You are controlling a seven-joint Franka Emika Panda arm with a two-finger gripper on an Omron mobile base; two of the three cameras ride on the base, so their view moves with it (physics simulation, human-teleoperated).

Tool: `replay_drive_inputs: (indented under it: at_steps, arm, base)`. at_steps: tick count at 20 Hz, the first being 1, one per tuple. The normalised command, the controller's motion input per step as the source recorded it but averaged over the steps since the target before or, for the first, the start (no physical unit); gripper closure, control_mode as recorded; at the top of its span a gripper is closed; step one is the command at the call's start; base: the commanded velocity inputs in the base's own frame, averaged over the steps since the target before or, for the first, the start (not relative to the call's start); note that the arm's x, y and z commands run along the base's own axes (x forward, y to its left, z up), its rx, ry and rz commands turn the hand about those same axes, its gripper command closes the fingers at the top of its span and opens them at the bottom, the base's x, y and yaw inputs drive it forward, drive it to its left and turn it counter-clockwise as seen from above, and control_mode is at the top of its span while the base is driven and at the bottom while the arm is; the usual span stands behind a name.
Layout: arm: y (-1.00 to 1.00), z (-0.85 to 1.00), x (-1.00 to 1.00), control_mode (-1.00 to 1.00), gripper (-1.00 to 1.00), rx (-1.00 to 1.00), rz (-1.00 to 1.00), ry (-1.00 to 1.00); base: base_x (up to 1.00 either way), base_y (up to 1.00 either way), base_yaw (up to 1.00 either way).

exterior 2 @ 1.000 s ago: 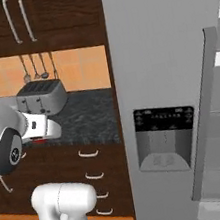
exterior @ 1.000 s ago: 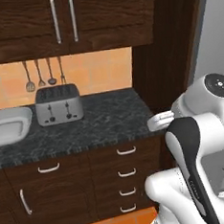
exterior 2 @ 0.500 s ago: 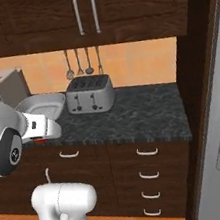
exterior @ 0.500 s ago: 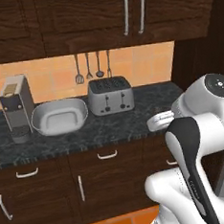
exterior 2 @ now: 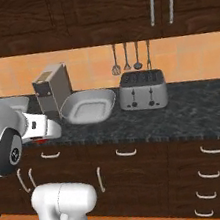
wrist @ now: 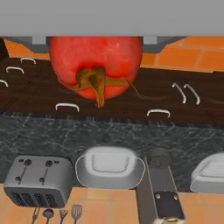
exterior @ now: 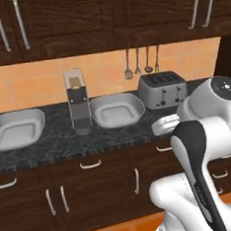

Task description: Place one tomato and one fish in each tupperware on the nearby counter, to pack two identical lunches.

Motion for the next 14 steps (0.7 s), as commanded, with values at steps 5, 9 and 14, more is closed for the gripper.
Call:
replay_drive_inputs:
  at_steps: [5, 9, 14]
  arm:
    - [0.00, 0.00, 0.00, 1.00, 1.00, 0.00, 0.00, 0.00]
    - [0.00, 0.00, 0.00, 1.00, 1.00, 0.00, 0.00, 0.00]
    - [0.00, 0.00, 0.00, 1.00, 1.00, 0.00, 0.00, 0.00]
  base:
    - [0.18, 1.00, 0.00]
    - [0.15, 1.00, 0.00]
    - [0.29, 1.00, 0.00]
